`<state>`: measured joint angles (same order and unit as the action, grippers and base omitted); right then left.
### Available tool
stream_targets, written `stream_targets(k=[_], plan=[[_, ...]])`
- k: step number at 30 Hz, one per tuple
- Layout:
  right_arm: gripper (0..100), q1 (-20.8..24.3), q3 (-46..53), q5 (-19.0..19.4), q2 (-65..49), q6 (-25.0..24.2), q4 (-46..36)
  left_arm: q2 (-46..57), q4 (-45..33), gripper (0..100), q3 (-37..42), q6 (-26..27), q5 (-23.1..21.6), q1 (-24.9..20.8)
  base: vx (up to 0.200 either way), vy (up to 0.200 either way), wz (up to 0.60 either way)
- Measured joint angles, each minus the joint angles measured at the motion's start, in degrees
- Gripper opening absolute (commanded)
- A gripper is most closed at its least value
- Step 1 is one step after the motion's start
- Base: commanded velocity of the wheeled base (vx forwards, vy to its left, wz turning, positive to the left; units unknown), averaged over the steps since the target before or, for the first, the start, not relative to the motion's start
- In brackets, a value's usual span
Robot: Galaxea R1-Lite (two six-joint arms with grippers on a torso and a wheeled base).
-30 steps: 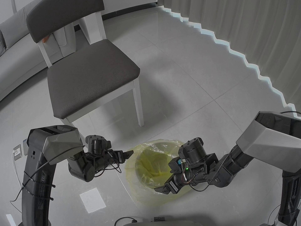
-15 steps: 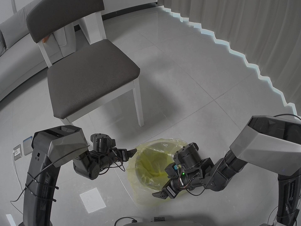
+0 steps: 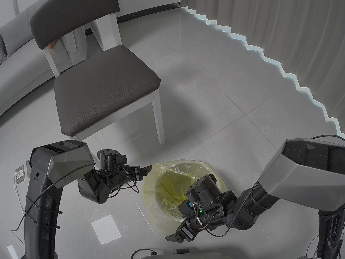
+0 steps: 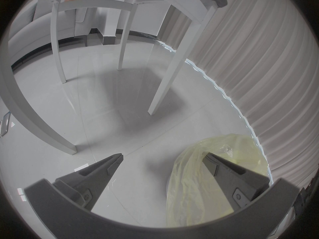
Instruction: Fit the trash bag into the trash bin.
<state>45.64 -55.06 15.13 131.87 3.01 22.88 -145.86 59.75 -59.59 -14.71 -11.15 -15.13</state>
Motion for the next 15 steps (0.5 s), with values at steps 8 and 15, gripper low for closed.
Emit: stream_targets(k=[8,15], plan=[[100,-1.0,-1.61,-0.6,-1.93,-0.15,0.18,1.78,0.44,100,1.54,-0.34,-0.04,0.11,0.0,0.0,0.0],[100,-7.11,-8.87,-0.88,-0.88,0.55,-1.67,1.95,2.94,100,3.33,-0.39,0.0,-0.05,0.0,0.0,0.0]])
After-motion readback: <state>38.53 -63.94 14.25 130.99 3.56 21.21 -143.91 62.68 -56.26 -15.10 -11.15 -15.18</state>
